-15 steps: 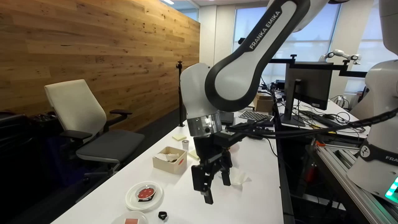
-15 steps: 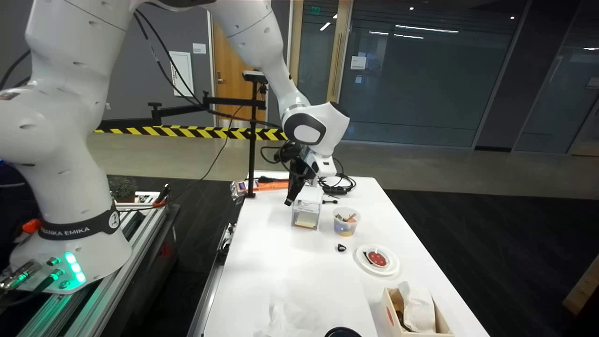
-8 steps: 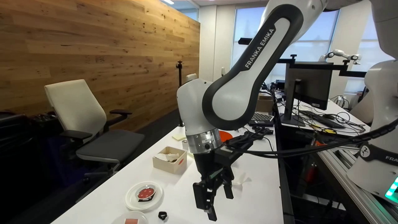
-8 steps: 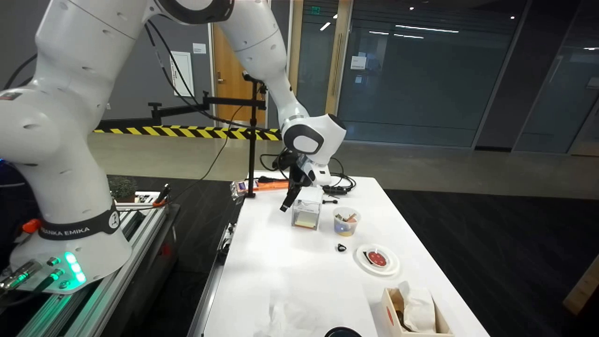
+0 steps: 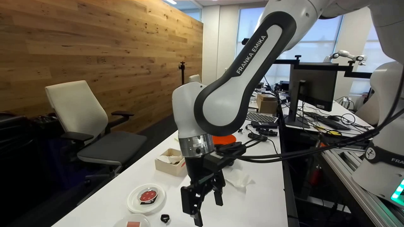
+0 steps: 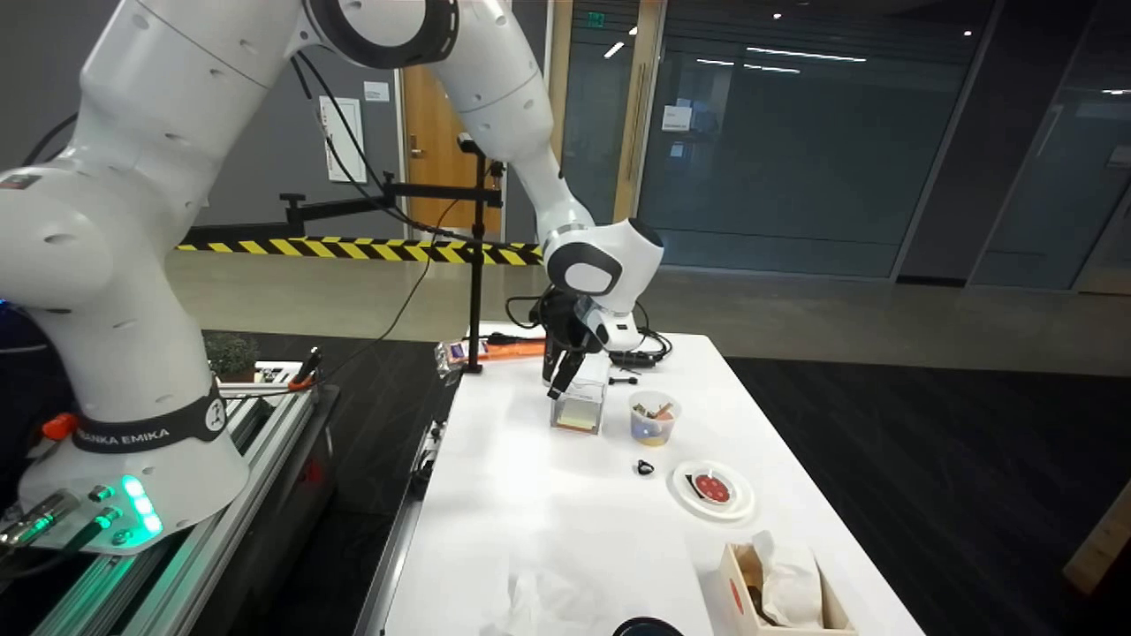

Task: Pick up one of the post-its

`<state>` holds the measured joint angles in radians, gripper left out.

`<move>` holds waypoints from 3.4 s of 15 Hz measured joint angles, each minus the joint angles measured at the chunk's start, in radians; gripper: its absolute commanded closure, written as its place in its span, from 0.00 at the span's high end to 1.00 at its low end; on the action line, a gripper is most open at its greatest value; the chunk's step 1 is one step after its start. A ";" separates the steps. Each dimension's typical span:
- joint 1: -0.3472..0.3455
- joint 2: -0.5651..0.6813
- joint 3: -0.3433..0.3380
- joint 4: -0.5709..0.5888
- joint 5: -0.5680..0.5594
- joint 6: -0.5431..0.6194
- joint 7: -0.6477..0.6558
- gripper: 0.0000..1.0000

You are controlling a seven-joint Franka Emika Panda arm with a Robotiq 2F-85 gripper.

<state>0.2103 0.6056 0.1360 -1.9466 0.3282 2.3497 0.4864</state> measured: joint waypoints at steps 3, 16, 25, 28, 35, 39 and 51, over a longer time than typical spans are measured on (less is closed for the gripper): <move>0.001 0.016 0.002 0.006 0.001 0.010 0.000 1.00; 0.011 0.055 -0.001 0.067 0.000 0.014 -0.004 1.00; 0.018 0.063 -0.001 0.078 0.000 0.023 -0.004 1.00; 0.018 0.063 -0.002 0.062 0.003 0.159 -0.002 1.00; 0.026 0.058 -0.002 -0.019 0.003 0.346 -0.018 1.00; 0.027 0.042 -0.002 -0.076 -0.001 0.346 -0.047 1.00; 0.041 0.029 0.008 -0.099 -0.010 0.346 -0.110 1.00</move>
<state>0.2516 0.6350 0.1445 -2.0461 0.3184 2.6958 0.3763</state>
